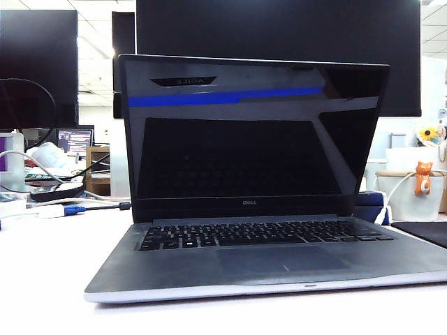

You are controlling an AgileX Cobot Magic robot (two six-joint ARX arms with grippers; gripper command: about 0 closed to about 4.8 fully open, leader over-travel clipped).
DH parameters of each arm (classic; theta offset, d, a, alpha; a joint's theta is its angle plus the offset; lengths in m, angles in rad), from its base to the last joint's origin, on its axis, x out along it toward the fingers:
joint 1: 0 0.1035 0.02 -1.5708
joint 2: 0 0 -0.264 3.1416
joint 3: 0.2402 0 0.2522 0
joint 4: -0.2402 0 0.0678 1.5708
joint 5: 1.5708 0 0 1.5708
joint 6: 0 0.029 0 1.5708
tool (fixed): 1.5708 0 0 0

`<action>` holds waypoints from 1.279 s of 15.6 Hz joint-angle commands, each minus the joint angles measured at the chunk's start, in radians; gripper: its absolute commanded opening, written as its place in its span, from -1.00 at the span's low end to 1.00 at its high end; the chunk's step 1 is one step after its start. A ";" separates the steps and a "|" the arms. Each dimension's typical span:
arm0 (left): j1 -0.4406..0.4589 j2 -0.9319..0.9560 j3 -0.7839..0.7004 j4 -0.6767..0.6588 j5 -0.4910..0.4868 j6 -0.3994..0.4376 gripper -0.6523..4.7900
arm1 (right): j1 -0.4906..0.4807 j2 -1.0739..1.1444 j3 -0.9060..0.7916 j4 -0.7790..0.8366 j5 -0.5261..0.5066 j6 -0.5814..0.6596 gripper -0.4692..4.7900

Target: Close the lid of the gray laptop.

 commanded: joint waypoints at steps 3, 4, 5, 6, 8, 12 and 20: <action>0.000 0.144 0.182 -0.156 0.197 0.052 -0.78 | 0.000 0.145 0.212 -0.180 -0.073 -0.103 -0.83; 0.000 0.214 0.233 -0.229 0.213 0.090 -0.78 | 0.000 0.192 0.266 -0.222 -0.074 -0.139 -0.83; 0.000 0.269 0.269 -0.275 0.213 0.129 -0.78 | 0.000 0.232 0.315 -0.259 -0.074 -0.172 -0.83; 0.000 0.314 0.293 -0.284 0.212 0.145 -0.78 | 0.000 0.270 0.359 -0.291 -0.073 -0.203 -0.83; -0.001 0.399 0.356 -0.304 0.214 0.151 -0.77 | 0.000 0.357 0.443 -0.346 -0.098 -0.251 -0.83; -0.119 0.537 0.496 -0.384 0.142 0.150 -0.76 | -0.001 0.510 0.557 -0.430 -0.167 -0.310 -0.83; -0.605 0.817 0.614 -0.290 -0.375 0.114 -0.76 | -0.006 0.732 0.692 -0.495 -0.186 -0.413 -0.83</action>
